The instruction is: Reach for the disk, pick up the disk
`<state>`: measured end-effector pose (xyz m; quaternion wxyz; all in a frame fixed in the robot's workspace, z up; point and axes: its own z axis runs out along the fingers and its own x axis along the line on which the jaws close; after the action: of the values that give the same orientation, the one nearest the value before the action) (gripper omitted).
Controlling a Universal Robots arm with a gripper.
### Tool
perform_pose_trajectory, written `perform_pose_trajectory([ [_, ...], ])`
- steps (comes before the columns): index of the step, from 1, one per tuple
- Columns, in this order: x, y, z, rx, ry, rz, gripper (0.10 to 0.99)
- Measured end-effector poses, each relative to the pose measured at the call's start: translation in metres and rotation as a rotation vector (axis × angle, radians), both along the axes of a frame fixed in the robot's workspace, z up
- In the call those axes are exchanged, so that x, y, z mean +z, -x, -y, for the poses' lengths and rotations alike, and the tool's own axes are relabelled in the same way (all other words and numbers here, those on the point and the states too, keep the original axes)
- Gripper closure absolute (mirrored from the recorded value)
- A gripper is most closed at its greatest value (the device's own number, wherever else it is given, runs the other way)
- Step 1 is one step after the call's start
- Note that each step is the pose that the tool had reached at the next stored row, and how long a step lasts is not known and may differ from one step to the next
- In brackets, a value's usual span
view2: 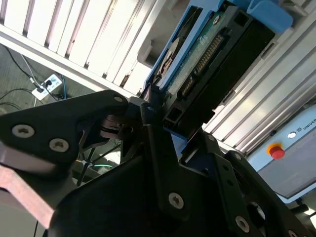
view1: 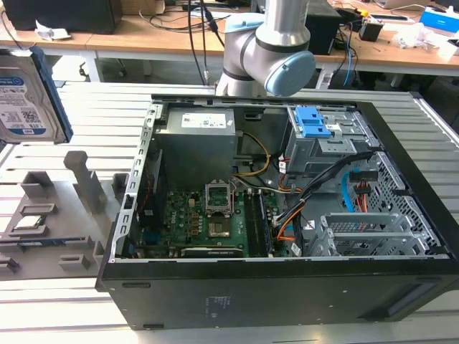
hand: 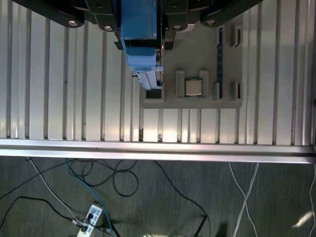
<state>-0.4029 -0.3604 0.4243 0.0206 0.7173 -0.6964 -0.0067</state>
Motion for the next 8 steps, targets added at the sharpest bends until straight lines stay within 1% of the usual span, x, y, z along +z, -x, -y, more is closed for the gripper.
perform_pose_trajectory([
  [8,0.0169,-0.0001,-0.0008,0.000,0.002,0.0000,0.718],
])
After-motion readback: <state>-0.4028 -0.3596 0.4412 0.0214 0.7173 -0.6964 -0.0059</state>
